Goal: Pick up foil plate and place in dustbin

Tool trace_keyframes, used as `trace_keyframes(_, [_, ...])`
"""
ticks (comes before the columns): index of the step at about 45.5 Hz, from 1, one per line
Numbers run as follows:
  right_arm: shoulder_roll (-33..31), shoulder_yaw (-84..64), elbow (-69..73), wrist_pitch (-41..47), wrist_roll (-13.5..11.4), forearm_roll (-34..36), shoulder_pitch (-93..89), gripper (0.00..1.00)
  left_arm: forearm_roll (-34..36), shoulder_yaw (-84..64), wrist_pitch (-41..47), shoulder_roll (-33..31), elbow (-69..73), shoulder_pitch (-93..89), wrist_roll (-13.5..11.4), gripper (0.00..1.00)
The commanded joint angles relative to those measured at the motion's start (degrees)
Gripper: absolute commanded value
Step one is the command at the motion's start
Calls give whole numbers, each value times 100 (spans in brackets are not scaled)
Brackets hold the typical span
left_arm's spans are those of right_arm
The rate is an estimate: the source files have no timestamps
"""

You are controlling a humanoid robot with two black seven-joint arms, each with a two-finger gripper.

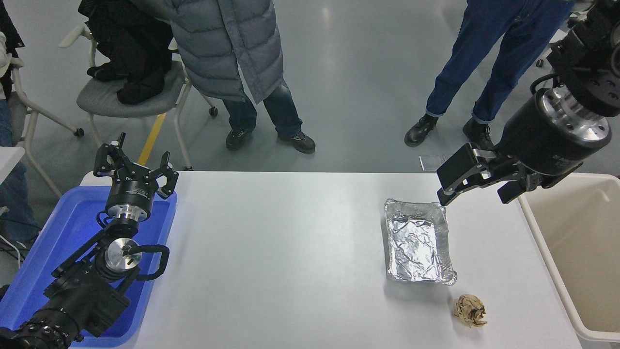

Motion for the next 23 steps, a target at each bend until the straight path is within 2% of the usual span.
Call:
trace_keyframes(1, [38,41,-106,0,-10,-6,-200,100,0,6,-1,0,0,1,-9,99])
trace_keyframes(23, [-32,59,-369,-87,-1,-155,-727,100,0,15,-1,9,0,-8,-18,99])
